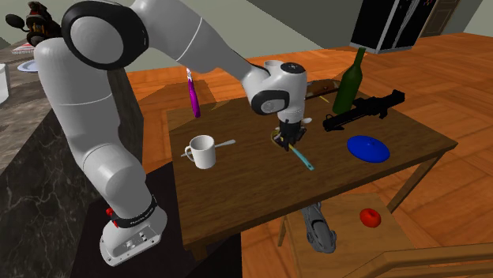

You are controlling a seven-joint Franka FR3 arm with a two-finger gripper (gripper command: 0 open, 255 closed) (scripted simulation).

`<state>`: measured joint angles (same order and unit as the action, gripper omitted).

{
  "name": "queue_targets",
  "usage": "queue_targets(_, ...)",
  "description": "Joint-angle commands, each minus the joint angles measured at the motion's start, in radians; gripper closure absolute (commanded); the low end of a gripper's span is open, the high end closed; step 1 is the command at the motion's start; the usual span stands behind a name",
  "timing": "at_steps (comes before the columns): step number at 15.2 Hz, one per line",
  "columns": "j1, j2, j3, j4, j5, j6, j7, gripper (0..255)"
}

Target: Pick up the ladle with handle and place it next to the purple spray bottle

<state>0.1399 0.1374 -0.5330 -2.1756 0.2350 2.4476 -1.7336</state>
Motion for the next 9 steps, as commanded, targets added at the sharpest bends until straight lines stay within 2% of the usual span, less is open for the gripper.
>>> queue_targets(1,0.004,-0.019,-0.005,0.009,-0.02,-0.024,0.016,255)
queue_targets(9,0.012,-0.083,-0.014,0.054,-0.085,-0.12,0.066,255)
